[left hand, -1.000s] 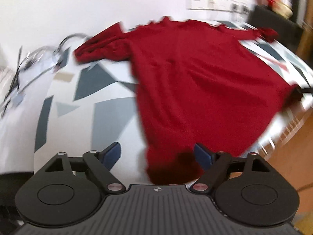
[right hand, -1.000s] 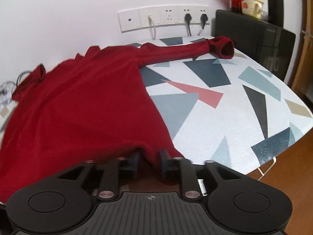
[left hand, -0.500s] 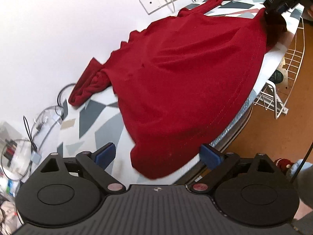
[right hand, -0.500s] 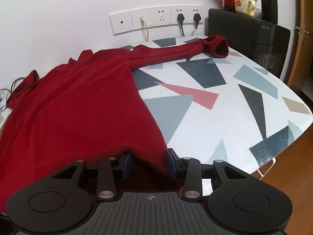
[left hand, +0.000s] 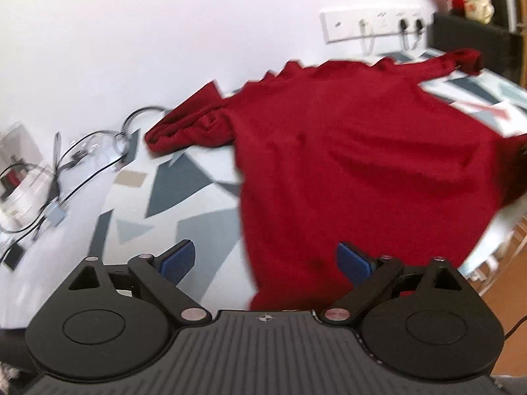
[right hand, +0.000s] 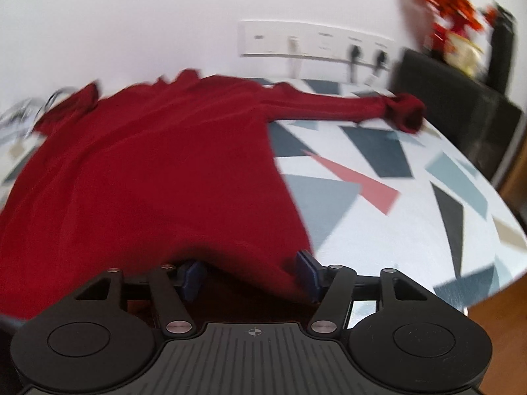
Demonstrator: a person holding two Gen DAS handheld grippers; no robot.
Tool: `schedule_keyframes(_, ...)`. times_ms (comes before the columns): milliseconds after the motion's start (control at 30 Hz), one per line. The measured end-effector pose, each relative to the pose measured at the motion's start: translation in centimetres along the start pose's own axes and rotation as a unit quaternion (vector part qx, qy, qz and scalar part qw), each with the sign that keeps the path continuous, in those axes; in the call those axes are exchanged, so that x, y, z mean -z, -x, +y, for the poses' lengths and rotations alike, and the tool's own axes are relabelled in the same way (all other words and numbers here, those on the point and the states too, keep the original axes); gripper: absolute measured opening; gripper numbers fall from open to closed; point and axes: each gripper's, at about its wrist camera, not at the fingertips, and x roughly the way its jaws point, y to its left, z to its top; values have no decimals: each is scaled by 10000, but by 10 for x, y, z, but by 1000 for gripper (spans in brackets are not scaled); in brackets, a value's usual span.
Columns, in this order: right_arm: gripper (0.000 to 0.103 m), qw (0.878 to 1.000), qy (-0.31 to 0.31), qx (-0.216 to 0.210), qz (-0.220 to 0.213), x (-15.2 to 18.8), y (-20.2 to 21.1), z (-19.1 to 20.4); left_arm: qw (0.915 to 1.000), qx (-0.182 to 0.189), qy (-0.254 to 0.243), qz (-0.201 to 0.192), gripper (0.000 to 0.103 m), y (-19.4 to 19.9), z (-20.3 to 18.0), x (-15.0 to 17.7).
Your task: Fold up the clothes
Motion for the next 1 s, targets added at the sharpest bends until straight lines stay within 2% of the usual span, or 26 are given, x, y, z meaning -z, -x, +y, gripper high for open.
schedule_keyframes(67,69,9995,301,-27,51,2,-2,11,9998,125,-155,-48,95,4,-9,0)
schedule_keyframes(133,69,9991,402,-99,129,3,-5,20,9993,267,-256,-39,95,5,-19,1)
schedule_keyframes(167,65,9991,385,-154,79,2,-4,22,9989,366,-279,-27,95,5,-25,1)
schedule_keyframes(200,61,9992,345,-216,-8,1,-3,24,9984,477,-288,-8,95,5,-31,1)
schedule_keyframes(233,49,9991,234,-335,-73,-2,-1,24,9977,616,-269,20,95,5,-38,0)
schedule_keyframes(267,30,9987,64,-500,-120,-7,1,21,9967,769,-247,28,95,5,-45,-3)
schedule_keyframes(333,13,9958,-430,-797,-121,-18,2,12,9938,1071,-279,-47,95,6,-62,-10)
schedule_keyframes(400,10,9903,-939,-1022,-97,-29,3,1,9910,1260,-436,-119,95,5,-82,-19)
schedule_keyframes(467,9,9842,-1302,-1195,-70,-37,5,-10,9893,1295,-639,-189,95,3,-103,-25)
schedule_keyframes(567,9,9783,-1593,-1324,-28,-45,8,-21,9898,890,-1026,-431,95,-2,-130,-25)
schedule_keyframes(667,9,9742,-1794,-1366,-92,-46,11,-31,9914,209,-1142,-597,95,-7,-136,-22)
schedule_keyframes(767,9,9714,-1959,-1340,-101,-44,10,-42,9922,-442,-977,-641,95,-11,-117,-20)
schedule_keyframes(867,9,9703,-2043,-1293,-42,-40,5,-49,9885,-1187,-699,-621,95,-13,-85,-15)
schedule_keyframes(1000,10,9695,-2039,-1360,4,-37,1,-48,9823,-1799,-357,-368,96,-12,-43,-3)
